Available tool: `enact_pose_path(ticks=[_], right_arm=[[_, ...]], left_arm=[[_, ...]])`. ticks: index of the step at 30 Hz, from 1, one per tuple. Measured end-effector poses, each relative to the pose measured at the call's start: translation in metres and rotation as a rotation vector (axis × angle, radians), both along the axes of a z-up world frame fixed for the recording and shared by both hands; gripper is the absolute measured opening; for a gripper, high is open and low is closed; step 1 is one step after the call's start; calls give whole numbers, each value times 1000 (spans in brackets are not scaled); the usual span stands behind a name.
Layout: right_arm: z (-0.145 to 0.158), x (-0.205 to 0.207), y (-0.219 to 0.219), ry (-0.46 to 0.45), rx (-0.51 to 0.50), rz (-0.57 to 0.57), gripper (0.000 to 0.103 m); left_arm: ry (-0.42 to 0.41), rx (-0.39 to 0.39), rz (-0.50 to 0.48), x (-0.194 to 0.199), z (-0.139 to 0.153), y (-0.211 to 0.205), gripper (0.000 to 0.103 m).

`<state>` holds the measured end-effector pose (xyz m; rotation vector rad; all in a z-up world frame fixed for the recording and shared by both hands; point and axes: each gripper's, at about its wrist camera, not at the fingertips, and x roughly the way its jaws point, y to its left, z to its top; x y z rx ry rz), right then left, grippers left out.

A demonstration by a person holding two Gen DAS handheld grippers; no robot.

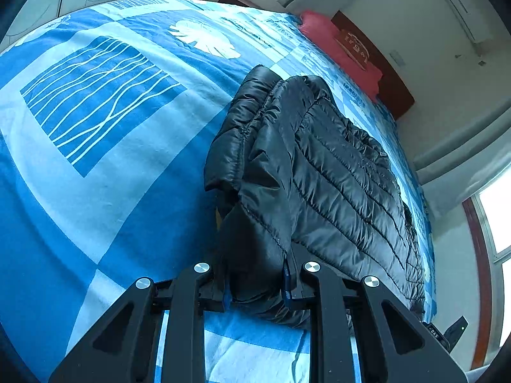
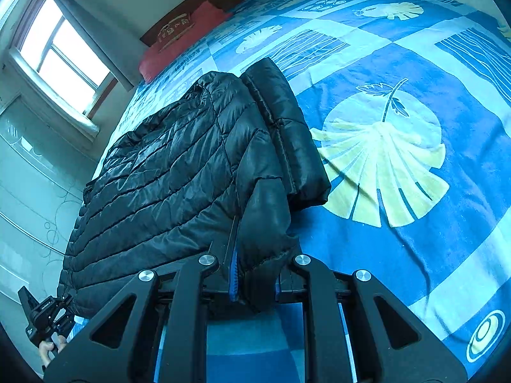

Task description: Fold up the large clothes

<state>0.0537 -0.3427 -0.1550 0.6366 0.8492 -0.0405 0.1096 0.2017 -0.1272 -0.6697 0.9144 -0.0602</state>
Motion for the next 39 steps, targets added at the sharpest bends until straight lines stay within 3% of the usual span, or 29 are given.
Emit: enact_pose_path(ticks=[24, 35, 39], right_arm=[[-8, -3, -3, 9, 14, -8, 21], [-8, 0, -6, 22, 3, 2, 20], [-5, -2, -11, 51, 2, -25, 37]], left_arm=[[-15, 61, -17, -8, -7, -6, 23], [-18, 52, -27, -12, -5, -6, 23], [-11, 70, -62, -9, -1, -3, 36]])
